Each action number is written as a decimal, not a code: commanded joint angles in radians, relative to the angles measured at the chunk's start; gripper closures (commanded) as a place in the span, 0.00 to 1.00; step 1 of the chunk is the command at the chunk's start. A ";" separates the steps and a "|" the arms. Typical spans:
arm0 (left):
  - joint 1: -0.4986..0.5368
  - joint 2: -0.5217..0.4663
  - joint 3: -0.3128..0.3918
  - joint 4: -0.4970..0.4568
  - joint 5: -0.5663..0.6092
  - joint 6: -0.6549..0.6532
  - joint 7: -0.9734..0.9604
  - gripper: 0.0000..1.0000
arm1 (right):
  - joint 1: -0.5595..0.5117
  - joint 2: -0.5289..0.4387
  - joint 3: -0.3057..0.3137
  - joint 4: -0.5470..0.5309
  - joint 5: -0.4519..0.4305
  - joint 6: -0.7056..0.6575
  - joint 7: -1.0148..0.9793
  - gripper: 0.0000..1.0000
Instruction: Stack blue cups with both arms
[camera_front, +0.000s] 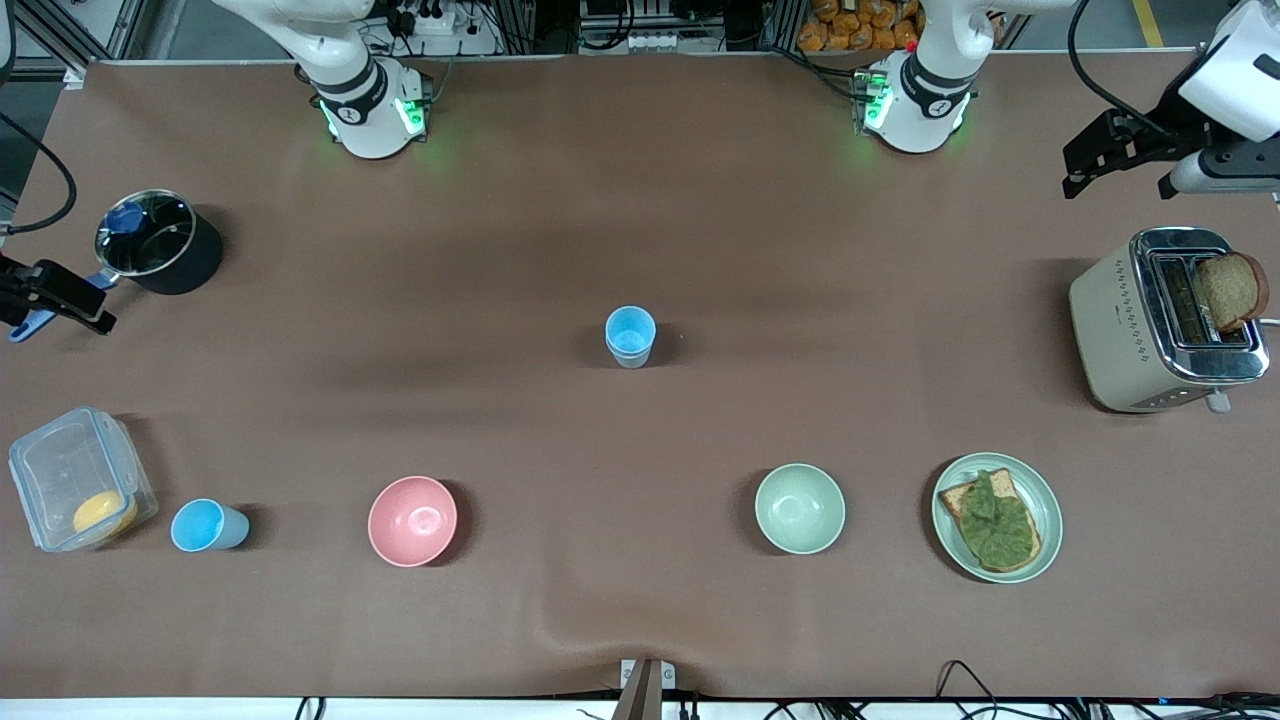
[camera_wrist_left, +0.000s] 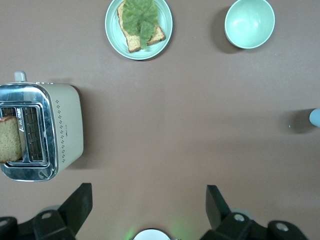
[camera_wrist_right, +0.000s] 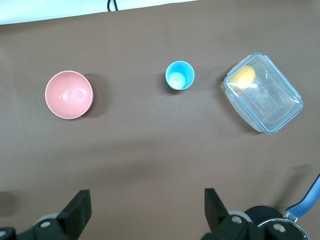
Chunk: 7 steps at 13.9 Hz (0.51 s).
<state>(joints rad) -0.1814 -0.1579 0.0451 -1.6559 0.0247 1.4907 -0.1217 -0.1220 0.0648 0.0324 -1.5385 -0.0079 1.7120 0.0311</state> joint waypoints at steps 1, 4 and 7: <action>0.010 0.031 0.001 0.076 0.015 -0.015 -0.015 0.00 | -0.013 -0.005 0.009 0.005 0.005 -0.002 -0.004 0.00; 0.051 0.029 0.019 0.088 -0.011 -0.006 -0.029 0.00 | -0.013 -0.005 0.009 0.006 0.003 -0.002 -0.005 0.00; 0.048 0.064 0.024 0.088 -0.035 0.055 -0.032 0.00 | -0.011 -0.005 0.009 0.005 0.003 0.000 -0.004 0.00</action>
<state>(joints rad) -0.1335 -0.1391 0.0735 -1.5921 0.0067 1.5174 -0.1394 -0.1220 0.0648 0.0323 -1.5384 -0.0079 1.7127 0.0311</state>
